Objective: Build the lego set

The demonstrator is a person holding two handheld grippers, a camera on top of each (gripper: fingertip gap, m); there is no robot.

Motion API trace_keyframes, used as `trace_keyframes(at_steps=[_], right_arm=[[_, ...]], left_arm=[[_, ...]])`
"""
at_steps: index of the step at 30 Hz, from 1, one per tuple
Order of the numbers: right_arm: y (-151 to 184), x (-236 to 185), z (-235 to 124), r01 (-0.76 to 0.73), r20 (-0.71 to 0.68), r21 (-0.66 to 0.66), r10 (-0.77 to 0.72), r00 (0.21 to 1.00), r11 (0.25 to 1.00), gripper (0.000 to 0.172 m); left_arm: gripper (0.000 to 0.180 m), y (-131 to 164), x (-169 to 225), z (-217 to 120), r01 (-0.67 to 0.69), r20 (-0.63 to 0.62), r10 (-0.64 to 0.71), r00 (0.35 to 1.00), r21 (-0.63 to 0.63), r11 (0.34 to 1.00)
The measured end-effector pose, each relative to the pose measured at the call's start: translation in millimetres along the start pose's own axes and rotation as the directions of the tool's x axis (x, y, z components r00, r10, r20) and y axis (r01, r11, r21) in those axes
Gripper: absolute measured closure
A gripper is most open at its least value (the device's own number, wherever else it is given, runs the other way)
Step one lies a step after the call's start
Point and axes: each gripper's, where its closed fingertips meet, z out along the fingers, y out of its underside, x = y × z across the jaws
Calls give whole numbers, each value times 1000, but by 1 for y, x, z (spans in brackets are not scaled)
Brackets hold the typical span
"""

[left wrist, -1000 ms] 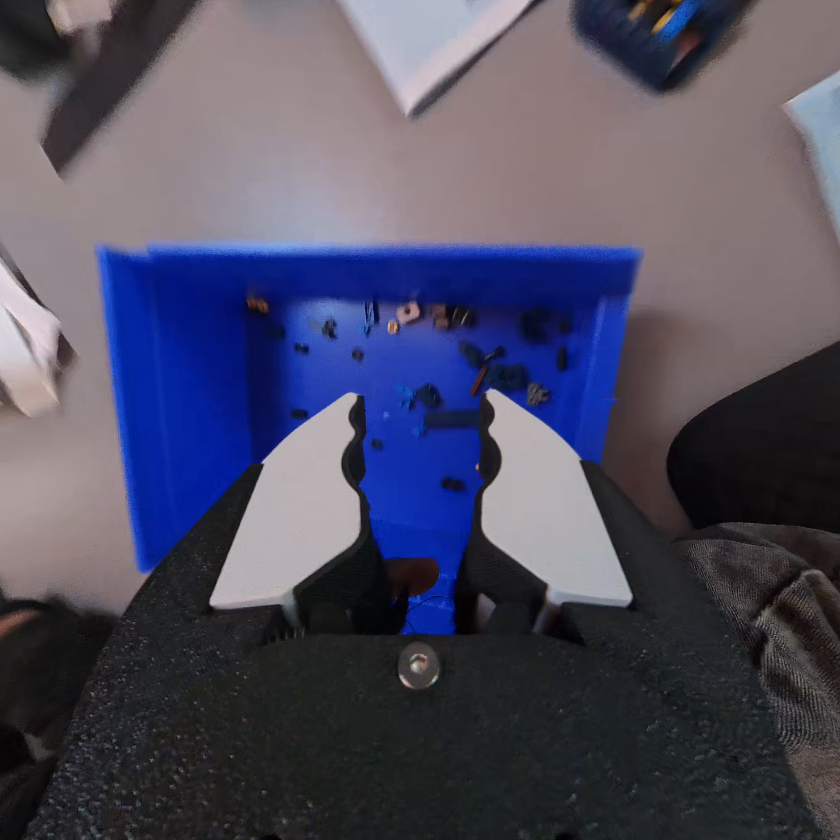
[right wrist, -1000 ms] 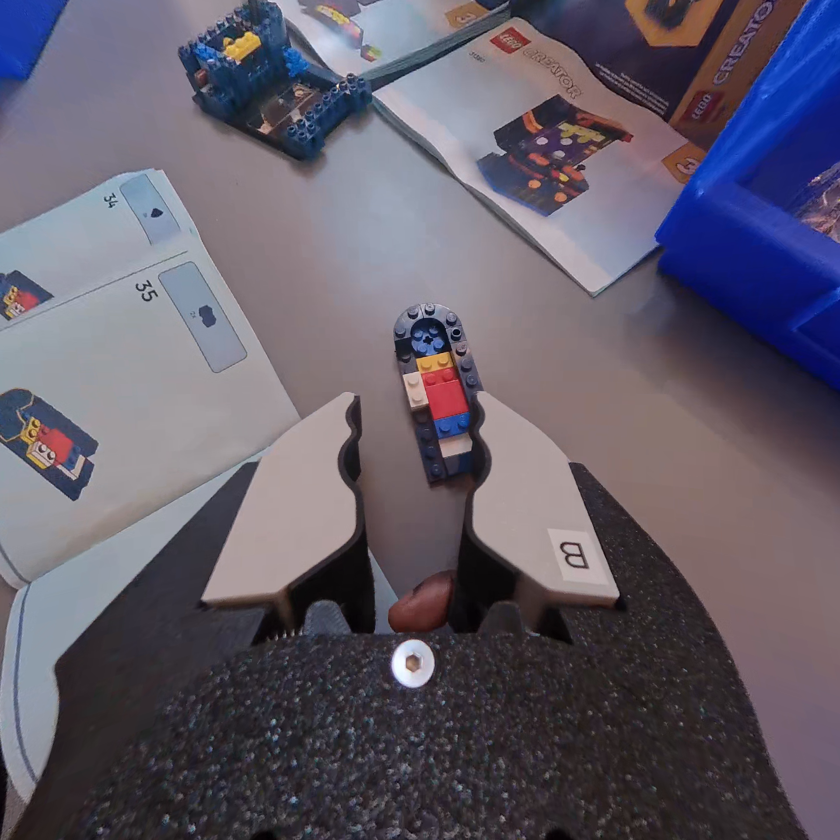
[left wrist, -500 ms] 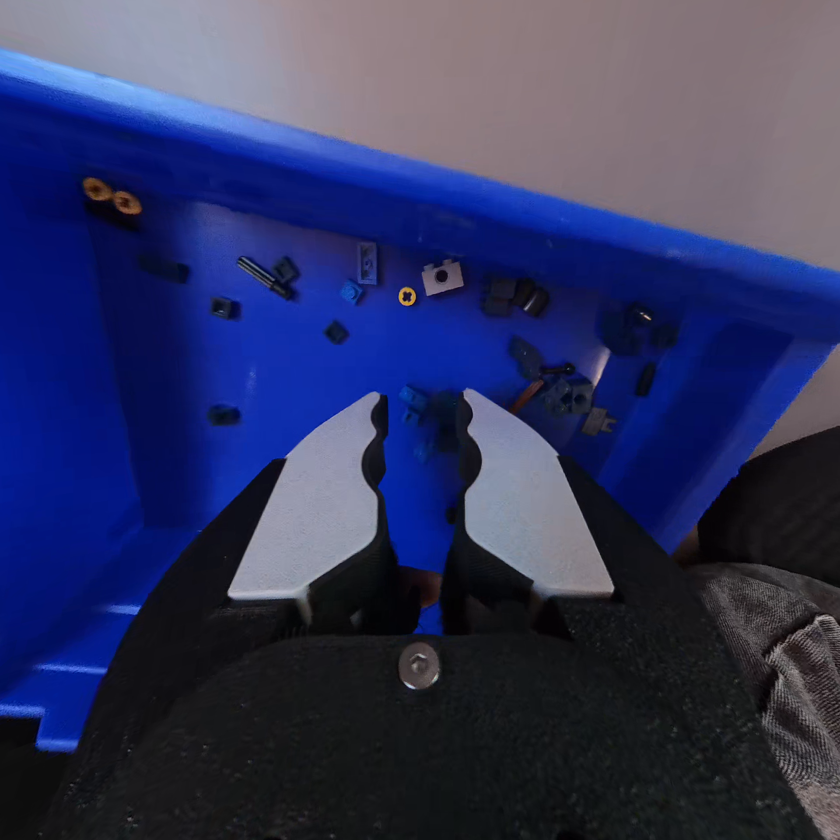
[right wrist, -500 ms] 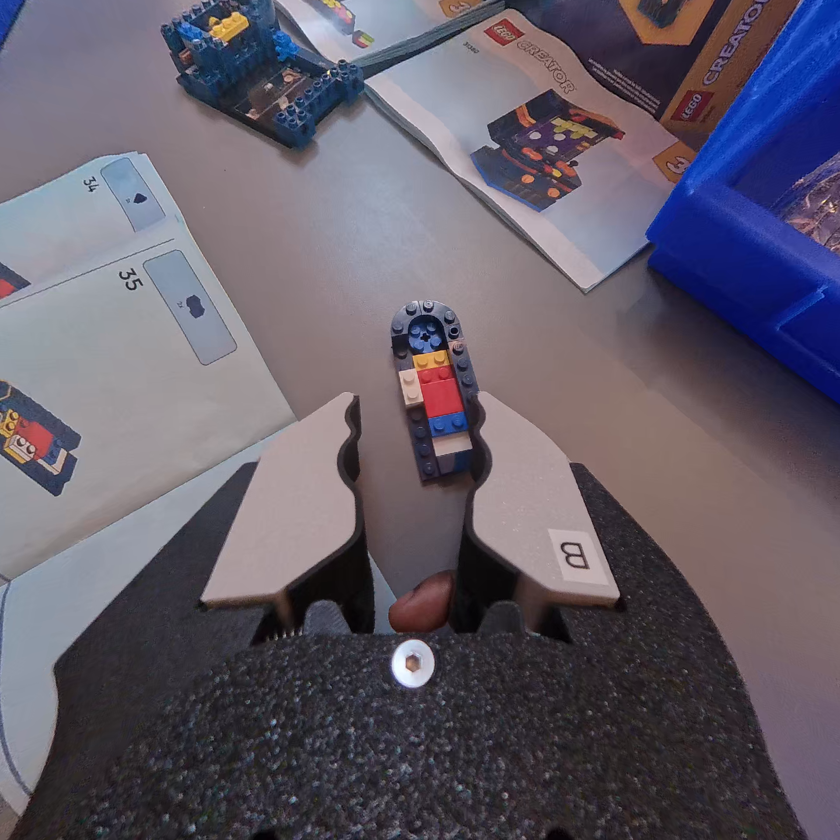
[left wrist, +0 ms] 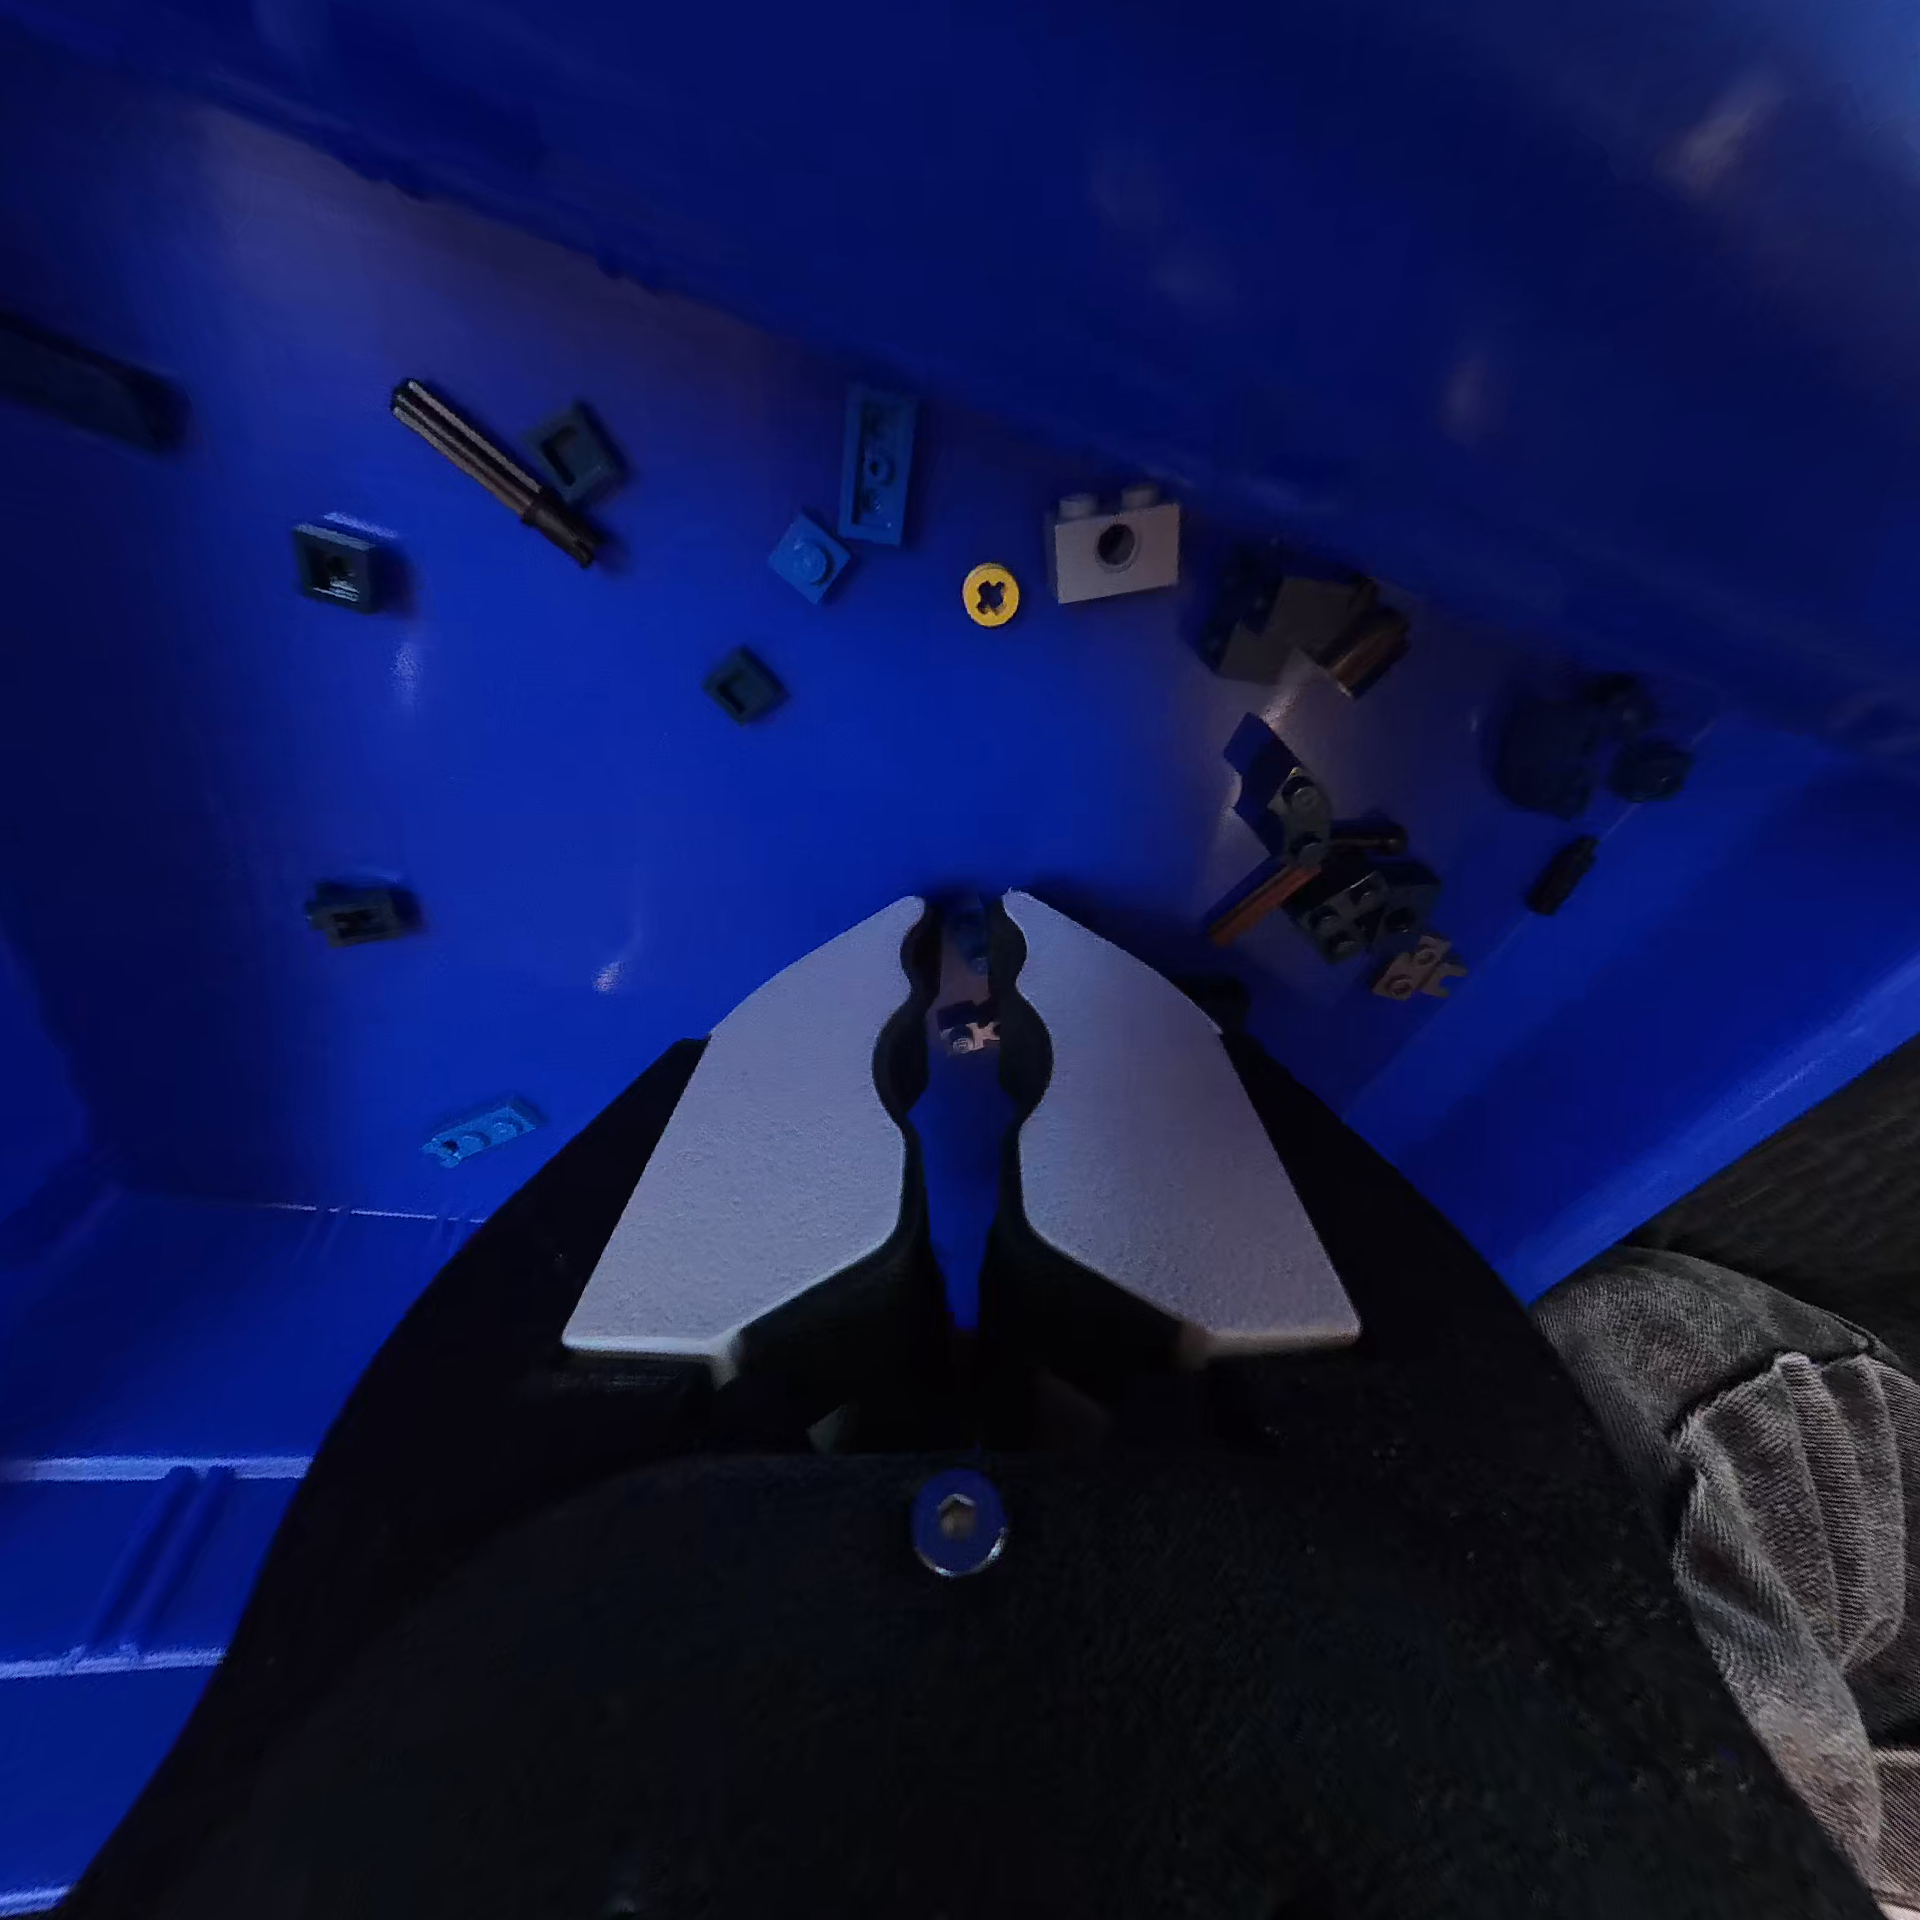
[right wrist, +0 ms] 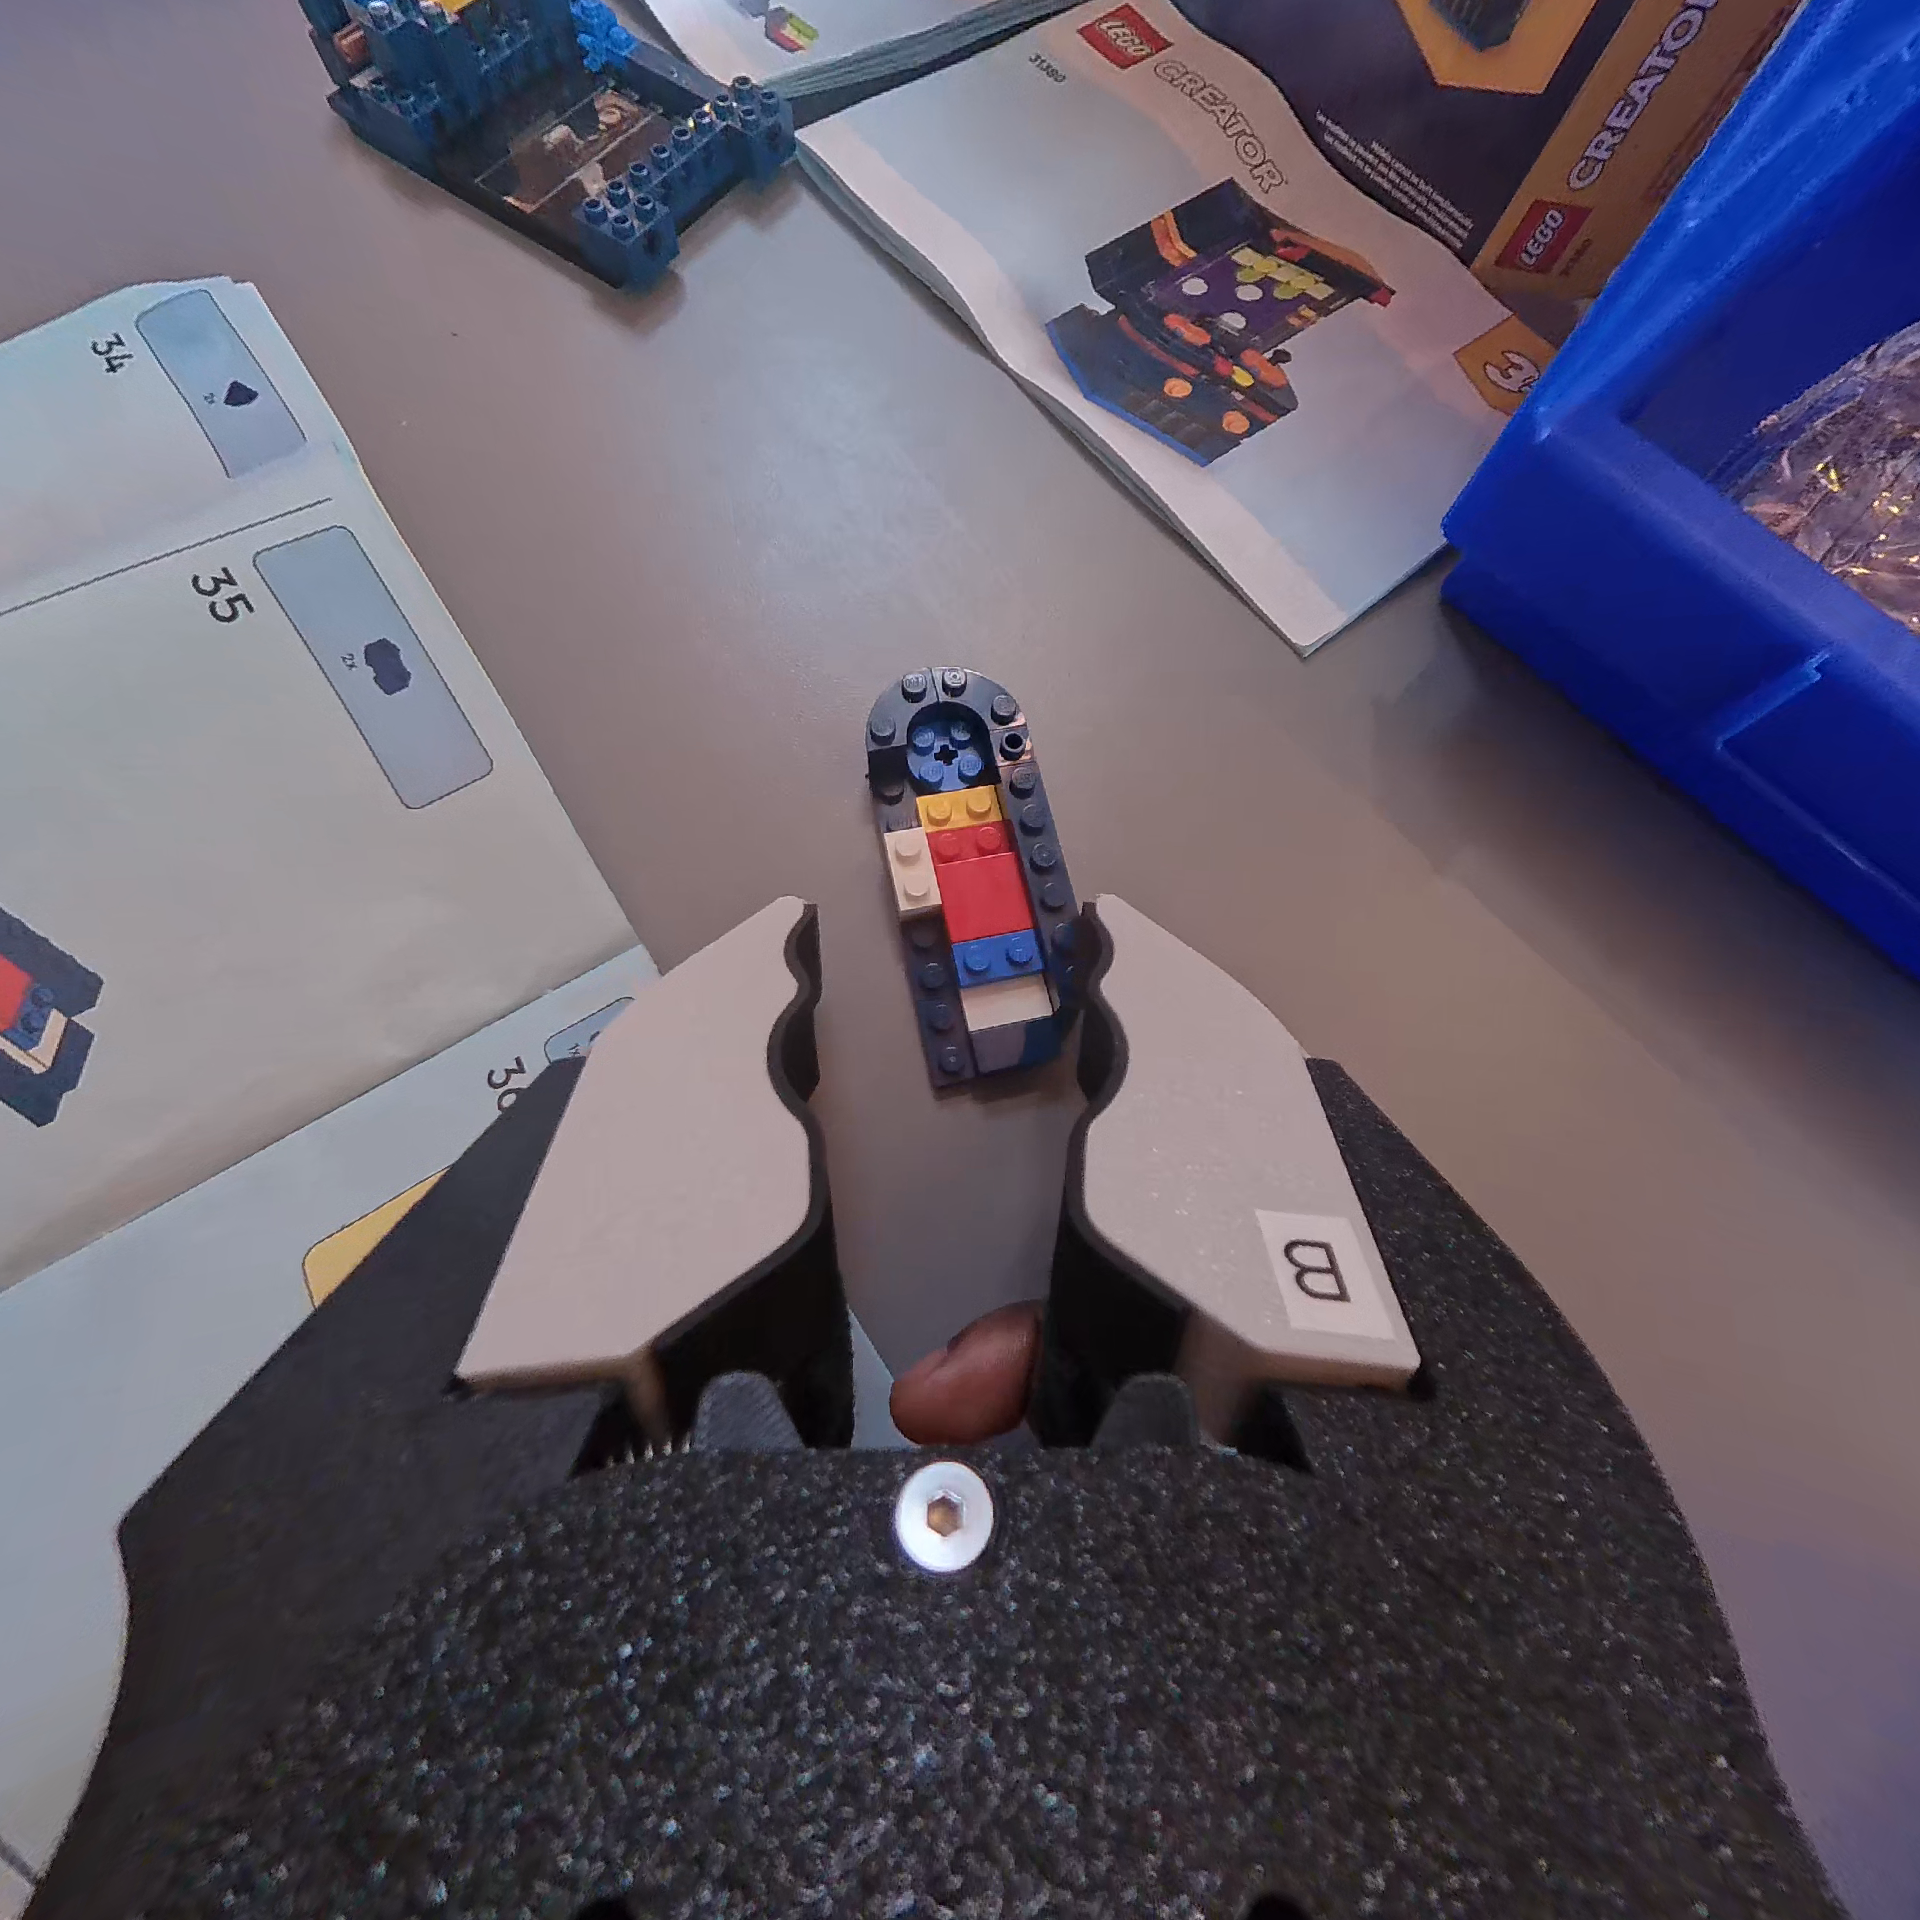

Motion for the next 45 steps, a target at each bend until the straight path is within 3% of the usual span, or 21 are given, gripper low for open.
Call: trace_keyframes(at_steps=[3, 6, 7, 9, 12, 16, 19, 26, 29, 33, 36, 40, 45], right_arm=[[0, 0, 0, 8, -5, -1, -8, 1000, 1000, 124], [1, 0, 1, 6, -5, -3, -6, 1000, 1000, 124], [1, 1, 1, 7, -5, -3, -7, 1000, 1000, 124], [1, 1, 1, 8, -7, -2, -8, 1000, 1000, 125], [1, 0, 1, 12, -9, -4, -12, 1000, 1000, 125], [1, 0, 1, 20, -10, -8, -20, 1000, 1000, 125], [1, 1, 1, 16, -8, -6, -16, 1000, 1000, 125], [2, 1, 1, 15, -9, -4, -15, 1000, 1000, 125], [1, 1, 1, 11, -5, -2, -11, 1000, 1000, 125], [-7, 6, -6, -20, -9, 52, 21, 1000, 998, 126], [-20, 21, -20, -95, -33, 155, 101, 994, 983, 127], [-27, 51, -39, -194, -106, 277, 230, 967, 941, 129], [-19, 66, -42, -220, -157, 292, 274, 949, 931, 130]], left_arm=[[172, 1, -3, -11, -12, 53, 10, 999, 32, 999], [172, -14, 1, -64, -62, 222, 8, 975, 239, 969], [172, -27, 17, -86, -160, 256, 70, 964, 350, 923], [172, -46, 74, -121, -402, 290, 289, 912, 500, 767], [172, -45, 153, -121, -682, 312, 614, 725, 452, 575], [172, -54, 192, -99, -778, 267, 741, 617, 350, 522], [169, -54, 192, -82, -787, 211, 766, 608, 287, 546], [159, -51, 181, -90, -752, 208, 736, 644, 346, 561], [156, -49, 164, -97, -713, 241, 677, 695, 358, 604], [154, -36, 98, -102, -511, 296, 424, 856, 357, 782], [149, -14, 37, -87, -256, 284, 172, 943, 290, 922], [127, -1, -7, -48, -34, 171, -2, 985, 210, 977], [123, 5, -19, -4, 28, 26, -31, 999, 97, 995]])
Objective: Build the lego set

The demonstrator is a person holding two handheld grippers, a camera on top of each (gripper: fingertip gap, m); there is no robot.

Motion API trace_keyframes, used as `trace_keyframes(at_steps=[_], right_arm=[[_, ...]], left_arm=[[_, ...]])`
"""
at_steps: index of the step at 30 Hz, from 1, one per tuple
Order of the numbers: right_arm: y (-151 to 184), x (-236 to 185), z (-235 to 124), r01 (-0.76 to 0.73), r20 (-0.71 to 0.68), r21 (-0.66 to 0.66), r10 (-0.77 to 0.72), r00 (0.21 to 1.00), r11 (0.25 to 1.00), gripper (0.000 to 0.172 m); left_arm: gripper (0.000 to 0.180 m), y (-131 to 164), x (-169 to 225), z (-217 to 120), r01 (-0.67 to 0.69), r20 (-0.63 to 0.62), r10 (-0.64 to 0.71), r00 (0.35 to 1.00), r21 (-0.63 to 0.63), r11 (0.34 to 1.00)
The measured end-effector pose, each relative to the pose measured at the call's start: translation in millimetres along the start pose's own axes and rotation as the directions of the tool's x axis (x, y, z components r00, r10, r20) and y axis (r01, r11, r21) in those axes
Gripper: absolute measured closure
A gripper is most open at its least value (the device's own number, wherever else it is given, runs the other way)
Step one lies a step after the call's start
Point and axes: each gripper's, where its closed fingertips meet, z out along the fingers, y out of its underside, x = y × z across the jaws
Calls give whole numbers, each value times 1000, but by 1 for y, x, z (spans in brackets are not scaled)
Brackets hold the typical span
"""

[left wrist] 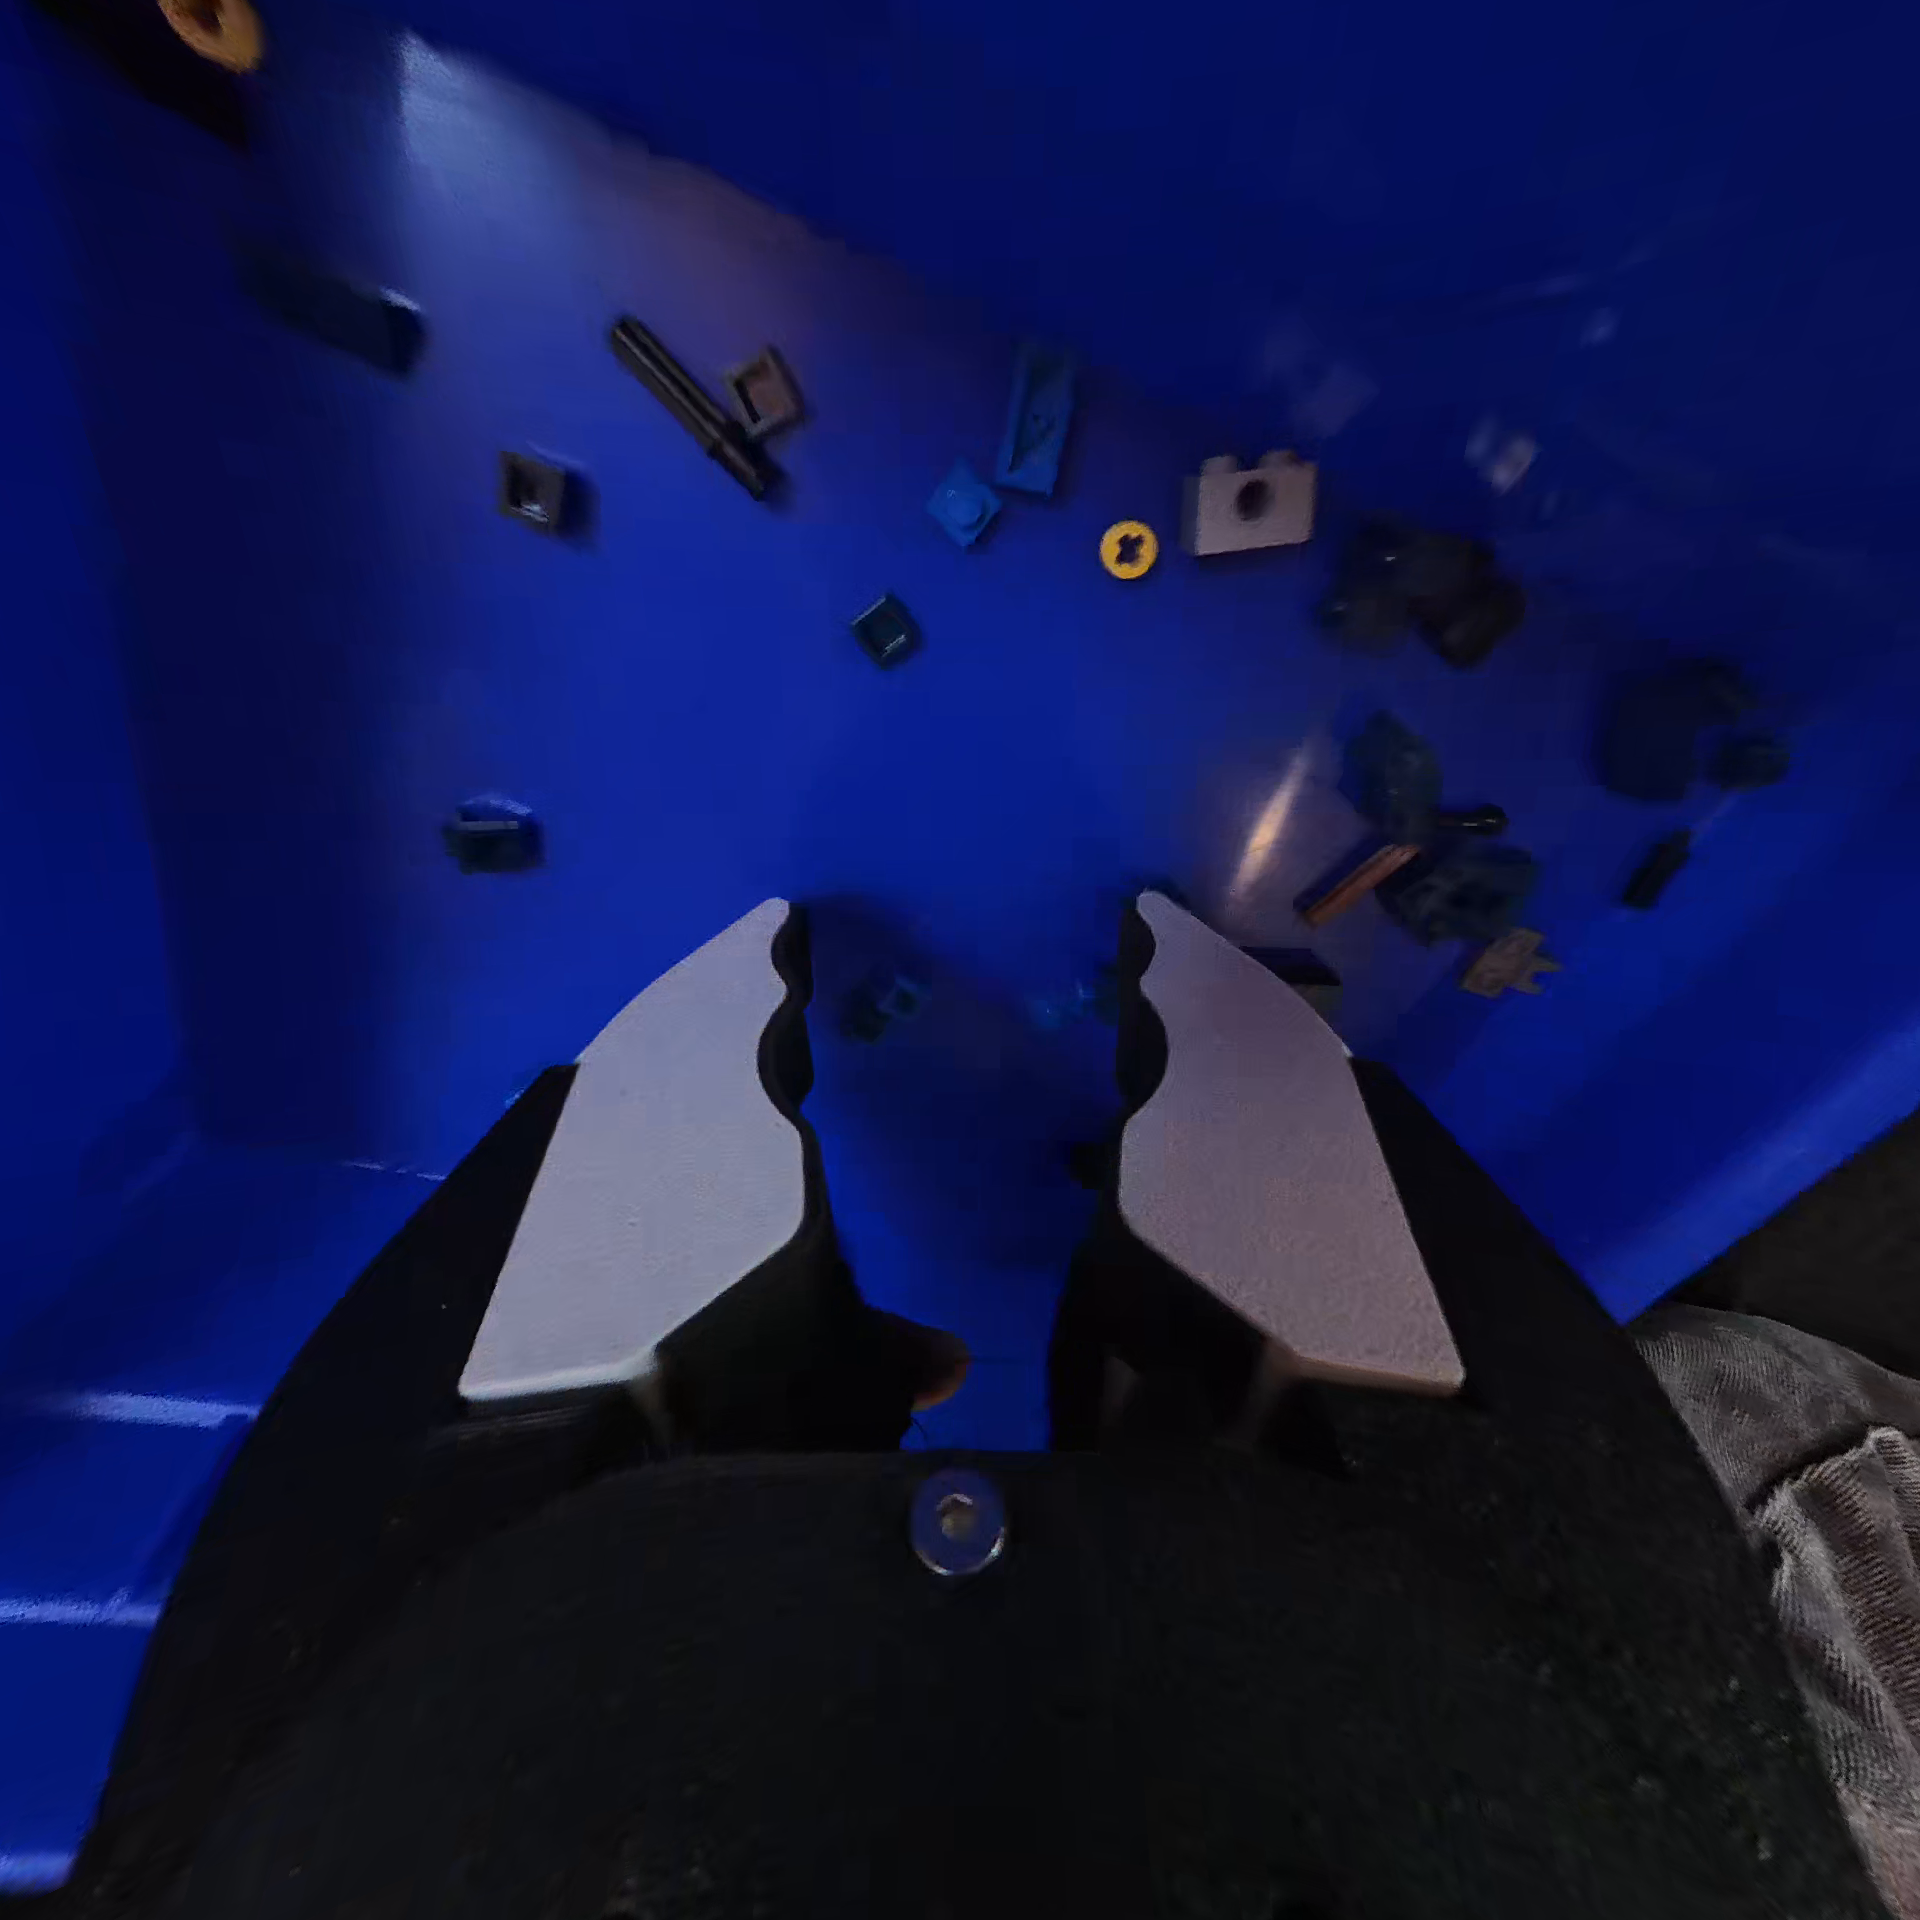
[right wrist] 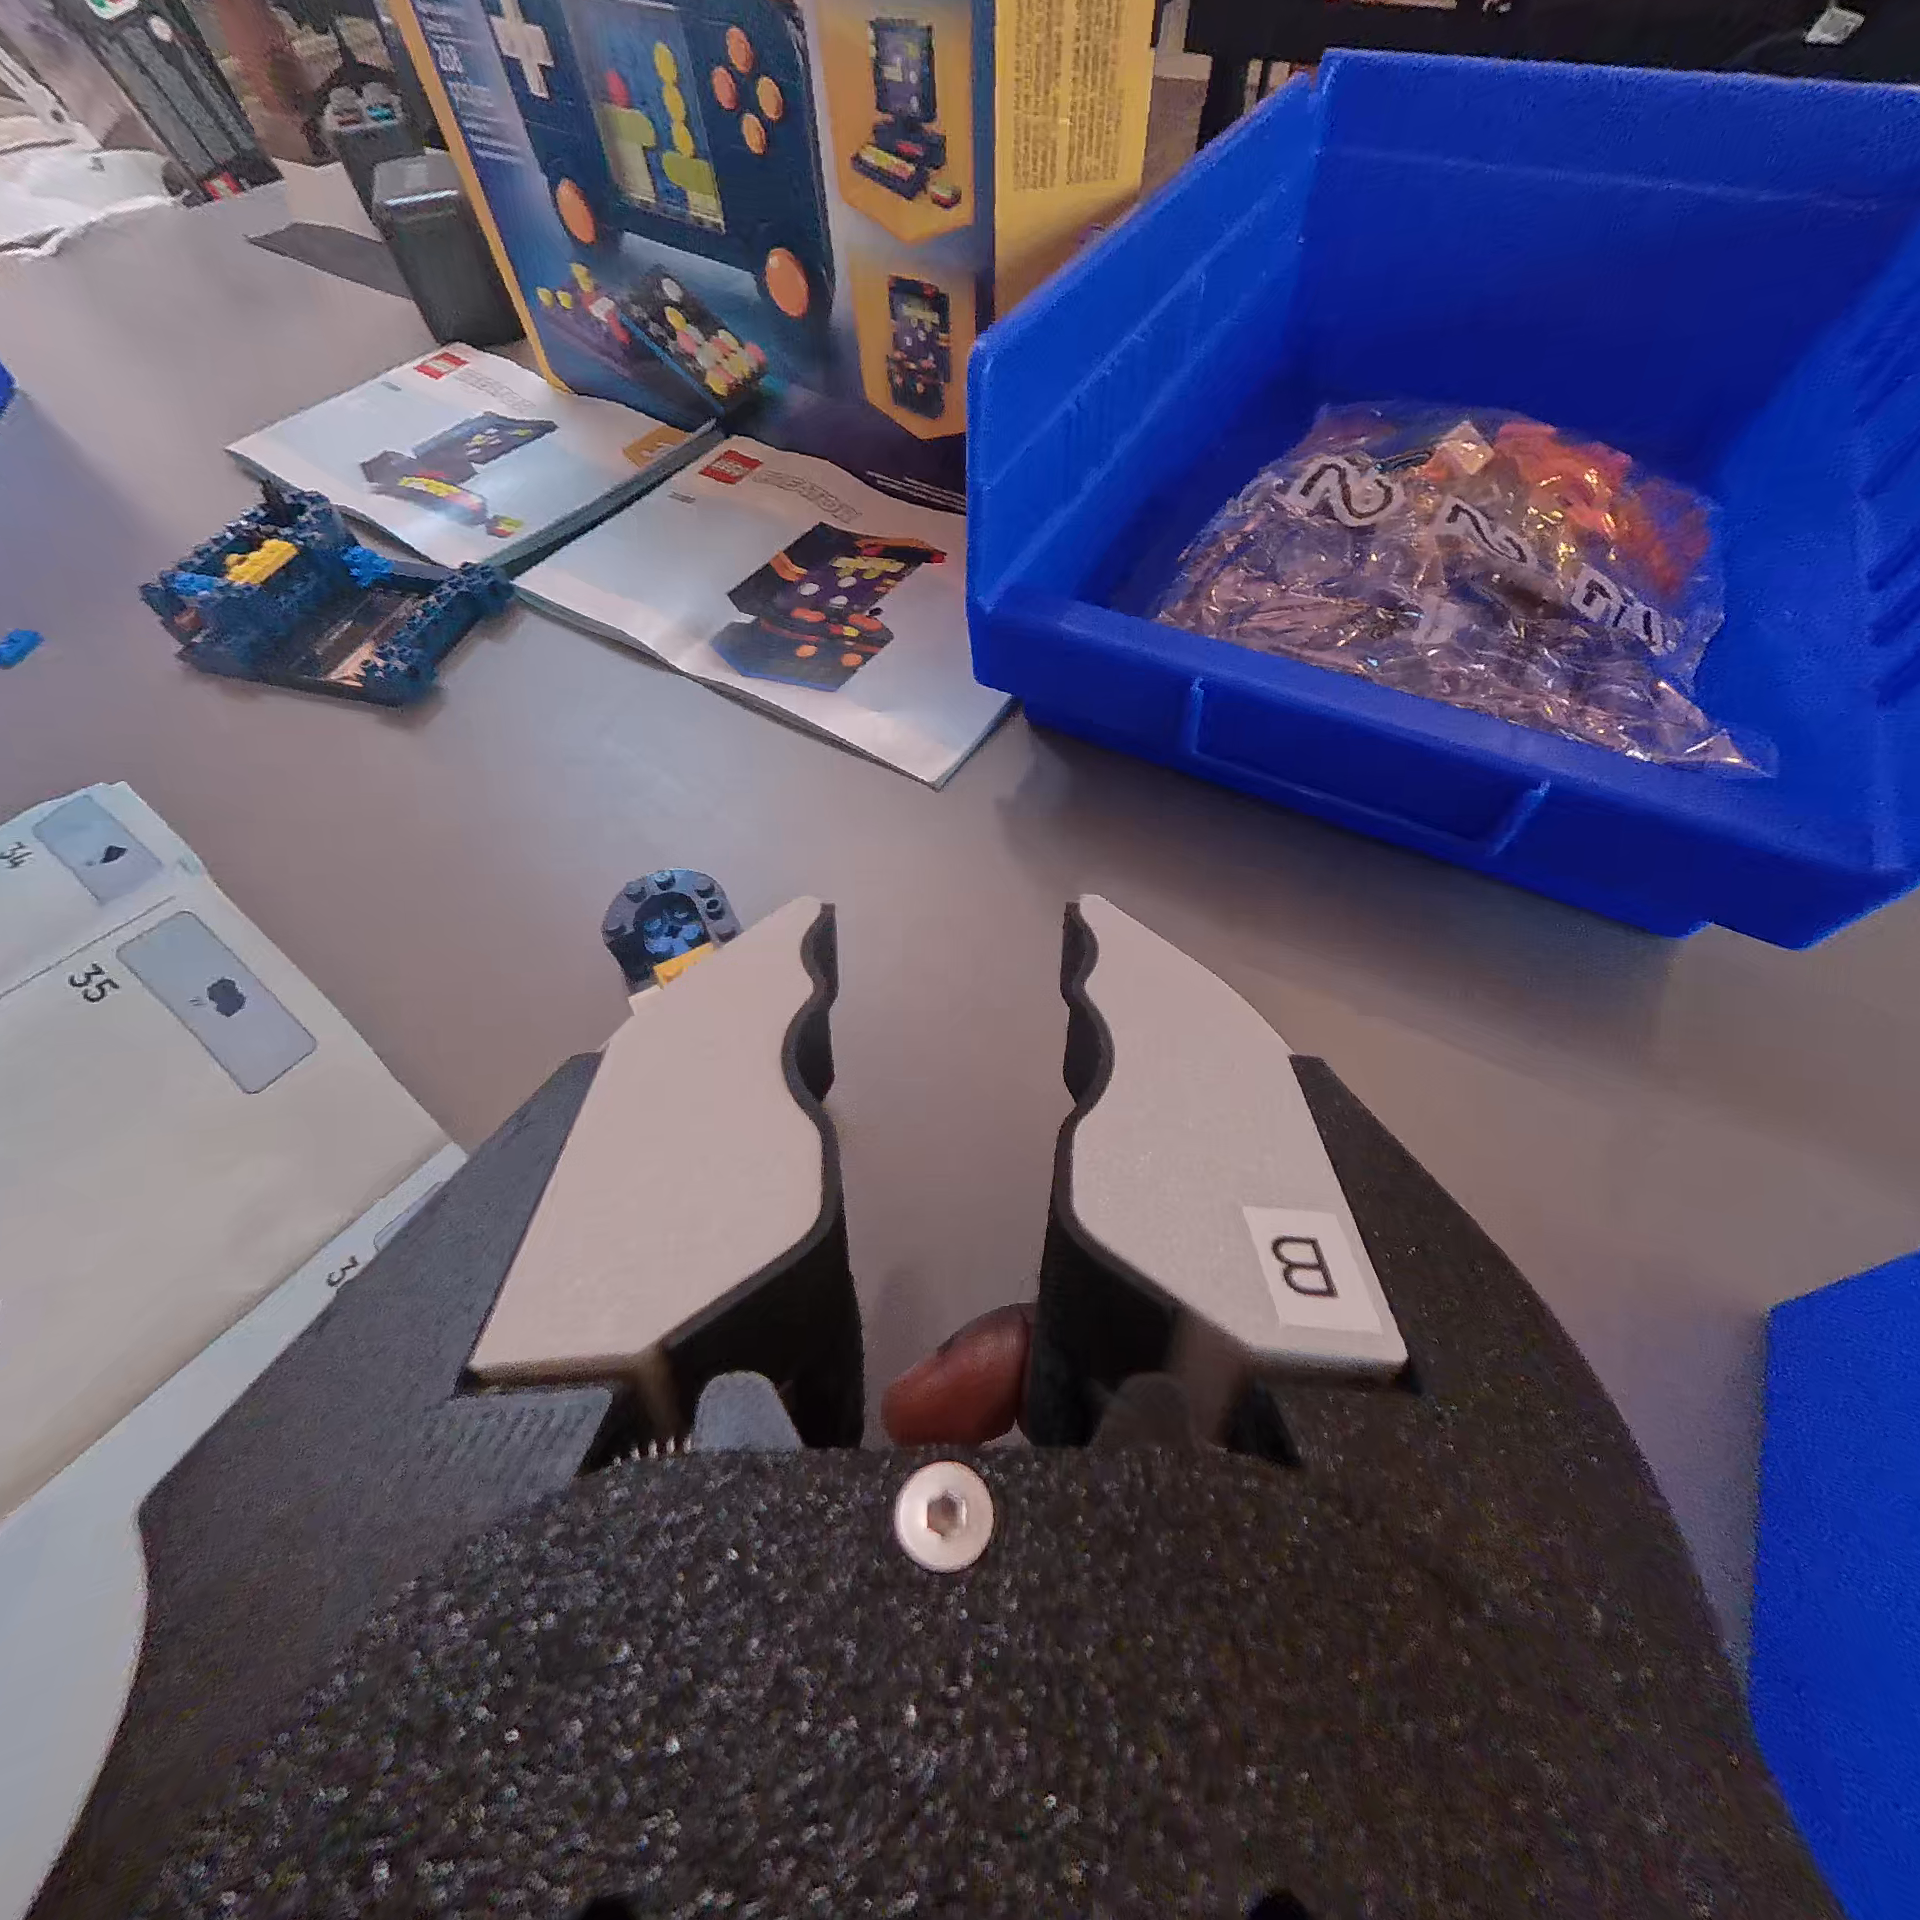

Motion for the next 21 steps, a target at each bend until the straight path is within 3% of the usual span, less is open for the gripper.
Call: trace_keyframes(at_steps=[11, 12, 14, 15, 21], right_arm=[[8, -7, 6, 43, 13, -41, -43, 999, 998, 130], [8, -7, 6, 41, 13, -41, -41, 999, 998, 130], [9, -6, 7, 41, 12, -42, -41, 999, 998, 130], [10, -6, 7, 42, 13, -46, -41, 999, 998, 130], [14, -9, 9, 64, 17, -68, -63, 998, 996, 130]], left_arm=[[123, -2, -8, 5, -26, 67, 29, 997, -35, 999], [126, -2, -7, 5, -34, 64, 36, 997, -30, 999], [169, -5, -3, 4, -57, 37, 57, 998, -6, 998], [176, -6, 0, 5, -52, 8, 52, 999, -5, 999], [180, -2, 7, 5, -69, -43, 68, 997, -14, 998]])
